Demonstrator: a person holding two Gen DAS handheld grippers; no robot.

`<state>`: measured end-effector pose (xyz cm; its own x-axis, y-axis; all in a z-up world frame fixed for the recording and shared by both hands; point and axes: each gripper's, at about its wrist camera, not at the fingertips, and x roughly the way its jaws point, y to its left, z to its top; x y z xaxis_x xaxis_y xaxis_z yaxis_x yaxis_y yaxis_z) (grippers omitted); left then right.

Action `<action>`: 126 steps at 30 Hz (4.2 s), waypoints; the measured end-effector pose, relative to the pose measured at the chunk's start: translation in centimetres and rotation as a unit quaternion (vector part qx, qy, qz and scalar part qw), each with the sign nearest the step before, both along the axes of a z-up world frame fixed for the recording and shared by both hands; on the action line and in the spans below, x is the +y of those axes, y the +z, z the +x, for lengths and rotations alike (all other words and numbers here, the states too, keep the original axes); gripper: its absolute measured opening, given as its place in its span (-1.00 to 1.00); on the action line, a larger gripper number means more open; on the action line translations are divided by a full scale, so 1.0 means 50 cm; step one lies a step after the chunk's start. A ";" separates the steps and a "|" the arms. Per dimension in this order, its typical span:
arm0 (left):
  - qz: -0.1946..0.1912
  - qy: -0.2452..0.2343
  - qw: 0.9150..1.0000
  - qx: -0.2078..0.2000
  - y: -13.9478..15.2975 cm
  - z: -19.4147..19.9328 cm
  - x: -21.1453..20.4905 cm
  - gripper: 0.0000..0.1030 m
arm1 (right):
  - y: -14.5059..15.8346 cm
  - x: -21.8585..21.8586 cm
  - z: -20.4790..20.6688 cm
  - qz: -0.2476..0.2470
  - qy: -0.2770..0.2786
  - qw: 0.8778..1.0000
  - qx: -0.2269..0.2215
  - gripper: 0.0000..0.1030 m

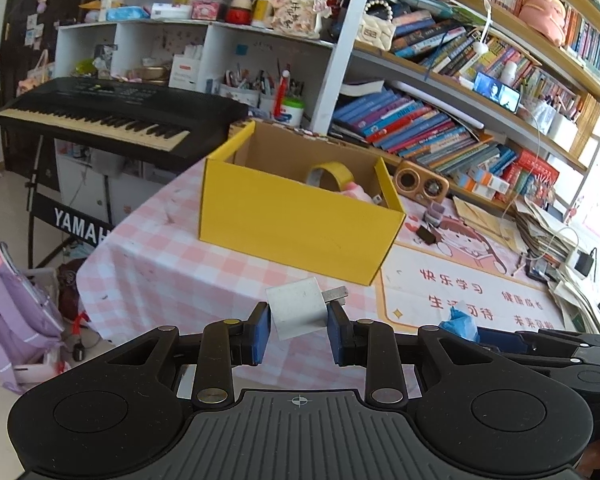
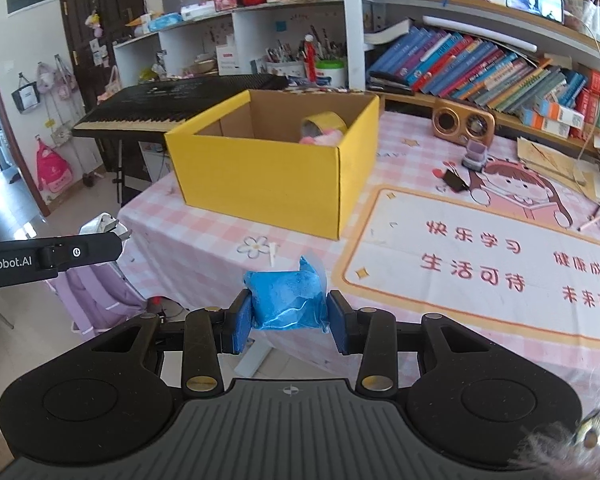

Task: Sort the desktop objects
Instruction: 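Lift and carry the white plug and blue bag toward the yellow box with both tools, then lower the plug and bag into the yellow box and open both tools, then withdraw both open tools from the yellow box back over the desk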

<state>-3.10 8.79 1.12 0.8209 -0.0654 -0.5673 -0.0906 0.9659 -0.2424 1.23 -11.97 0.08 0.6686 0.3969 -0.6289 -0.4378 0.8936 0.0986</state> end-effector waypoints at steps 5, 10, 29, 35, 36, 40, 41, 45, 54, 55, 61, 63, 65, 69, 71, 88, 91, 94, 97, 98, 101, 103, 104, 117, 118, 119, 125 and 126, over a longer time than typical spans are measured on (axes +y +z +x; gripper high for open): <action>0.003 0.002 1.000 -0.007 0.006 -0.001 0.013 -0.44 | 0.007 0.017 -0.001 0.001 0.008 1.000 -0.005 -0.29; 0.006 0.003 1.000 -0.016 0.015 0.006 0.025 -0.44 | 0.012 0.030 0.005 -0.004 0.016 1.000 -0.009 -0.29; 0.014 0.026 0.998 -0.050 0.056 0.158 0.043 -0.44 | 0.081 0.070 0.185 0.026 0.043 0.998 -0.041 -0.29; 0.030 0.036 0.998 -0.050 0.062 0.262 0.053 -0.44 | 0.094 0.086 0.299 0.029 0.063 0.996 -0.051 -0.29; 0.032 0.037 0.998 -0.048 0.060 0.281 0.054 -0.44 | 0.092 0.089 0.316 0.028 0.067 0.996 -0.050 -0.29; 0.044 0.034 0.998 -0.033 0.048 0.355 0.050 -0.44 | 0.084 0.103 0.387 0.017 0.086 0.995 -0.047 -0.29; 0.050 0.031 0.998 -0.028 0.045 0.377 0.049 -0.44 | 0.082 0.107 0.403 0.015 0.088 0.995 -0.046 -0.29; 0.076 0.012 0.997 0.005 0.027 0.452 0.046 -0.44 | 0.072 0.129 0.462 -0.001 0.112 0.993 -0.038 -0.29; 0.128 -0.056 0.985 0.101 -0.026 0.578 0.040 -0.44 | 0.023 0.213 0.570 -0.097 0.200 0.975 -0.017 -0.29; 0.131 -0.061 0.984 0.107 -0.029 0.585 0.037 -0.44 | 0.018 0.220 0.576 -0.106 0.209 0.972 -0.013 -0.29; 0.152 -0.072 0.976 0.137 -0.055 0.609 0.035 -0.44 | -0.008 0.250 0.603 -0.153 0.251 0.956 0.010 -0.29; 0.152 -0.076 0.974 0.149 -0.064 0.619 0.038 -0.44 | -0.018 0.260 0.609 -0.170 0.266 0.949 0.014 -0.29; 0.155 -0.080 0.972 0.157 -0.071 0.622 0.038 -0.44 | -0.027 0.268 0.614 -0.184 0.278 0.943 0.017 -0.29; 0.153 -0.087 0.970 0.169 -0.081 0.626 0.036 -0.43 | -0.047 0.279 0.632 -0.205 0.293 0.933 0.034 -0.29; 0.159 -0.086 0.969 0.167 -0.082 0.625 0.032 -0.41 | -0.055 0.282 0.639 -0.210 0.294 0.932 0.039 -0.29; 0.145 -0.035 0.988 0.049 0.021 0.526 0.050 0.04 | -0.059 0.293 0.644 -0.188 0.290 0.937 0.058 -0.23; 0.142 -0.025 0.989 0.032 0.039 0.505 0.052 0.21 | -0.050 0.293 0.637 -0.178 0.285 0.941 0.049 -0.06; 0.135 -0.013 0.991 0.016 0.052 0.484 0.057 0.25 | -0.040 0.289 0.628 -0.172 0.271 0.946 0.041 -0.01; 0.128 -0.007 0.992 0.003 0.064 0.468 0.061 0.36 | -0.022 0.278 0.611 -0.162 0.258 0.952 0.029 0.02; 0.127 -0.008 0.992 -0.001 0.068 0.462 0.061 0.37 | -0.014 0.273 0.605 -0.158 0.253 0.954 0.024 0.02; 0.125 -0.011 0.992 -0.012 0.077 0.447 0.058 0.54 | 0.013 0.249 0.583 -0.138 0.234 0.962 0.006 0.07; 0.123 -0.012 0.992 -0.022 0.085 0.434 0.056 0.65 | 0.036 0.226 0.565 -0.122 0.217 0.969 -0.007 0.08; 0.123 -0.013 0.992 -0.027 0.089 0.426 0.052 0.65 | 0.048 0.213 0.555 -0.112 0.205 0.972 -0.014 0.08; 0.112 -0.030 0.991 -0.066 0.118 0.319 0.037 0.79 | 0.129 0.073 0.394 -0.040 0.063 0.994 -0.076 0.09; 0.110 -0.030 0.991 -0.068 0.119 0.309 0.037 0.79 | 0.131 0.066 0.380 -0.038 0.055 0.995 -0.077 0.09; 0.107 -0.031 0.991 -0.070 0.119 0.299 0.036 0.79 | 0.131 0.060 0.367 -0.035 0.048 0.995 -0.078 0.09; 0.094 -0.039 0.992 -0.070 0.106 0.225 0.013 0.82 | 0.126 0.024 0.269 -0.025 0.007 0.997 -0.079 0.10; 0.093 -0.041 0.992 -0.070 0.102 0.212 0.008 0.82 | 0.123 0.020 0.253 -0.024 0.000 0.997 -0.078 0.10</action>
<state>7.52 9.19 6.24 0.8885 -0.0396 -0.4572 0.0114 0.9979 -0.0642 13.90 -10.99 6.22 0.7603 0.3685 -0.5350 -0.4438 0.8960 -0.0135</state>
